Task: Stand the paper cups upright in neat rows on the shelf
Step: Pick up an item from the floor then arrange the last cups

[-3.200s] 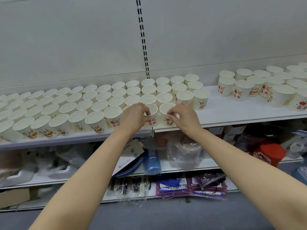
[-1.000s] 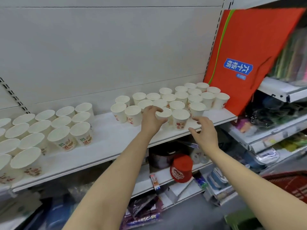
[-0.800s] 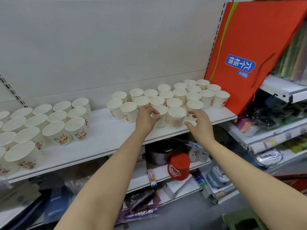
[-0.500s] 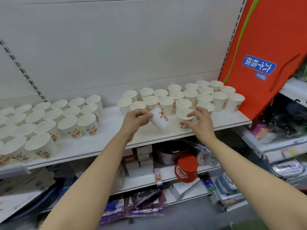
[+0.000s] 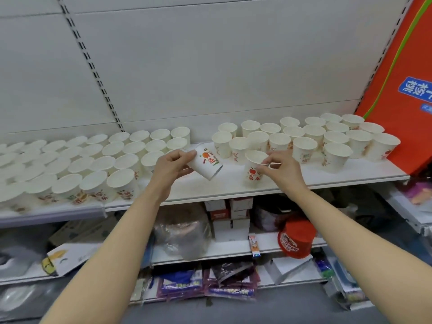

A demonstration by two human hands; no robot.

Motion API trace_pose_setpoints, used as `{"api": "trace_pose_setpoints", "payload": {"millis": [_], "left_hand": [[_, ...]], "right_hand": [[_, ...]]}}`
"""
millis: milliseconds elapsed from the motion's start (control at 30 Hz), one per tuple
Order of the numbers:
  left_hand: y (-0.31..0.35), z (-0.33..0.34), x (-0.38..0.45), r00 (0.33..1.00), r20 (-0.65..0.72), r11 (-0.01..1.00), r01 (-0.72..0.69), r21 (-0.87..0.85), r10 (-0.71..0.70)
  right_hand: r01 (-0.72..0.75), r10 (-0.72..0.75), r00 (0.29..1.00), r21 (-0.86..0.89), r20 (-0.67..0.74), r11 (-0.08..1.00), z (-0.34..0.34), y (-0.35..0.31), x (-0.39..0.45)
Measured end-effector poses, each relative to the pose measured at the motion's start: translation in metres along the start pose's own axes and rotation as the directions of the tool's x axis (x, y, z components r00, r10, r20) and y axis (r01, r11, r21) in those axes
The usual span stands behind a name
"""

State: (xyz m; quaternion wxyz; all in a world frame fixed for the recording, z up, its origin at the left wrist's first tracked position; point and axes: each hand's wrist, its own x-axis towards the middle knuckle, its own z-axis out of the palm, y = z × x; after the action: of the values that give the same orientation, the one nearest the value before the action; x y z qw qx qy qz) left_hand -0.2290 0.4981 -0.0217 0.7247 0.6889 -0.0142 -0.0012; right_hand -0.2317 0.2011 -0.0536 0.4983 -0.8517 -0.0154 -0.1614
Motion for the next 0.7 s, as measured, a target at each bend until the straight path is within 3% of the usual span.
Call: {"api": "trace_pose_setpoints", "payload": {"millis": [167, 300, 500, 700], "left_hand": [[0.003, -0.059, -0.039, 0.998, -0.064, 0.998, -0.011, 0.057, 0.014], [-0.021, -0.104, -0.075, 0.993, -0.094, 0.997, 0.071, 0.015, -0.069], [-0.038, -0.158, -0.102, 0.981, -0.143, 0.986, 0.116, -0.122, -0.133], [-0.041, -0.178, -0.108, 0.98, -0.129, 0.982, 0.133, -0.134, -0.15]], "right_hand": [[0.058, -0.064, 0.992, 0.059, 0.112, 0.997, 0.072, -0.047, -0.018], [0.096, -0.101, 0.98, 0.039, 0.17, 0.995, 0.136, -0.084, -0.032], [0.126, -0.119, 0.982, -0.04, 0.149, 0.991, 0.199, -0.114, -0.041], [0.15, -0.13, 0.977, -0.108, 0.171, 0.983, 0.232, -0.122, -0.045]]}}
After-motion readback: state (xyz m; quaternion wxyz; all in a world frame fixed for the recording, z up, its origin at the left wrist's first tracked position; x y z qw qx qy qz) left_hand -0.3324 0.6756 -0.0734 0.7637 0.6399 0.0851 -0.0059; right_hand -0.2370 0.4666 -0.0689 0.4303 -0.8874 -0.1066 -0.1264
